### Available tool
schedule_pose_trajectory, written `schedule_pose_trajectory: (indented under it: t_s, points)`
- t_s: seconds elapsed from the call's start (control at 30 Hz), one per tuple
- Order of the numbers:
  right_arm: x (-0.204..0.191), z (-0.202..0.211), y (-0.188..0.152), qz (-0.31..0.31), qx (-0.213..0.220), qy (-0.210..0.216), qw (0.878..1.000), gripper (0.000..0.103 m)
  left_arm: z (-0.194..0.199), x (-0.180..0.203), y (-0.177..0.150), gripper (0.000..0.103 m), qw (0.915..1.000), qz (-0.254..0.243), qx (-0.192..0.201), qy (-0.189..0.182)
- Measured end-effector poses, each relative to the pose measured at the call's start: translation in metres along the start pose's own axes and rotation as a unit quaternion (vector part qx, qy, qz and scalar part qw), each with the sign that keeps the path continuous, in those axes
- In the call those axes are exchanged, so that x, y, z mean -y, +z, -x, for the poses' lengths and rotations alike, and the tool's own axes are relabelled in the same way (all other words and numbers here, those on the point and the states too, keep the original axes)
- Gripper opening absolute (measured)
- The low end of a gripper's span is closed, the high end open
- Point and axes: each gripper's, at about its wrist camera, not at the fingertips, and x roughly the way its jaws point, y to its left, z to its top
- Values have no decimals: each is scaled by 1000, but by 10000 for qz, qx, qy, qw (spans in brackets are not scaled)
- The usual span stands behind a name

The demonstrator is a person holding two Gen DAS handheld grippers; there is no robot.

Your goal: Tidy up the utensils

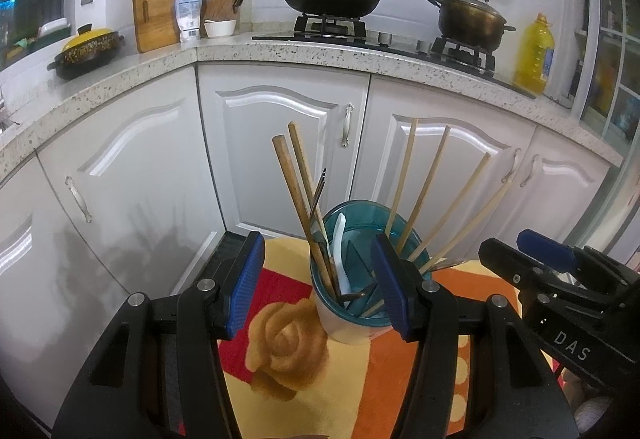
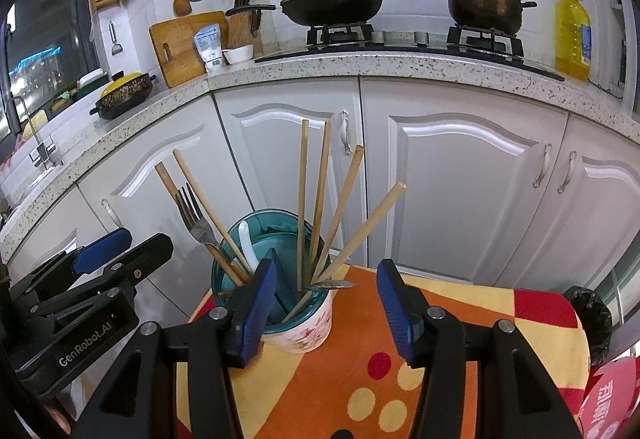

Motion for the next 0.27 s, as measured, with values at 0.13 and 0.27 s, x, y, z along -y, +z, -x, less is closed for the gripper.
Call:
schedule_pose_trajectory:
  t_s: [0.13, 0.27]
  points:
    - [0, -1, -1, 3, -25, 1, 10000, 51, 1, 3, -2, 55, 9999, -83, 72, -42]
    - [2, -1, -3, -11, -39, 10, 10000, 52, 1, 6, -4, 55, 9998, -160, 111, -100]
